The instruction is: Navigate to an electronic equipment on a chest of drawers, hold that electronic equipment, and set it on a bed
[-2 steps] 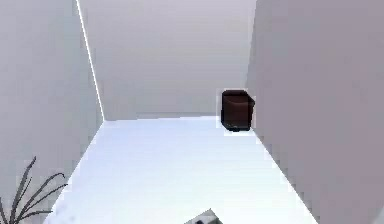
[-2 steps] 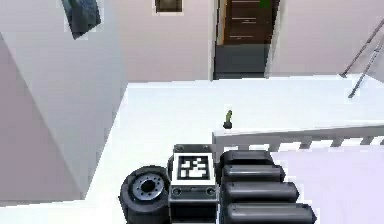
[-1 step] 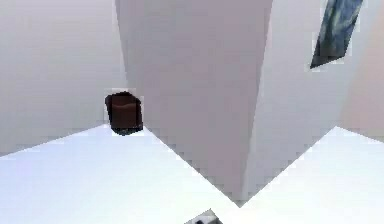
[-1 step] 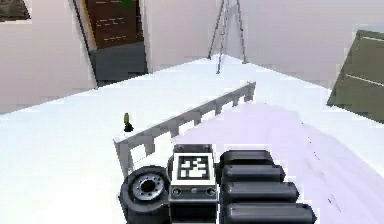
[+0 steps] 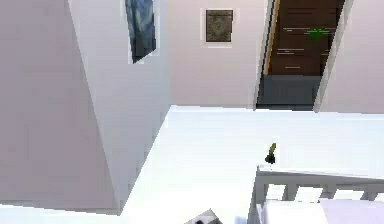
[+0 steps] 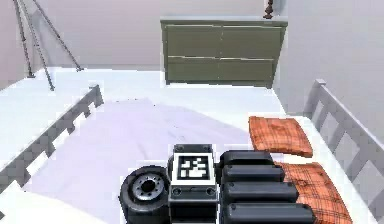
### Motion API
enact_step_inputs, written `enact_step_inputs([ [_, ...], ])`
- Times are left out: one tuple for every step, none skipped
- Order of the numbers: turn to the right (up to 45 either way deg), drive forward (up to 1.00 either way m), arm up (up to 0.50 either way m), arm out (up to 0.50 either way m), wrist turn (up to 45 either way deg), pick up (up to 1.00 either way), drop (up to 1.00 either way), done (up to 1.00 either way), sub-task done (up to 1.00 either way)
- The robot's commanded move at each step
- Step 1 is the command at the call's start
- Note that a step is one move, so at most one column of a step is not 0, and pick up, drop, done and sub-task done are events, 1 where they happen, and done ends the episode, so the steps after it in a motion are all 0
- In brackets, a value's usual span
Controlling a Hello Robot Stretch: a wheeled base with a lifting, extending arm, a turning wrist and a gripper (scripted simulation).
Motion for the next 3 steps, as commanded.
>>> enact_step_inputs([
  [27.0, 0.00, 0.00, 0.00, 0.0, 0.00, 0.00, 0.00, 0.00],
  [0.0, 0.10, 0.00, 0.00, 0.0, 0.00, 0.00, 0.00, 0.00],
  [45.0, 0.00, 0.00, 0.00, 0.0, 0.00, 0.00, 0.00, 0.00],
])
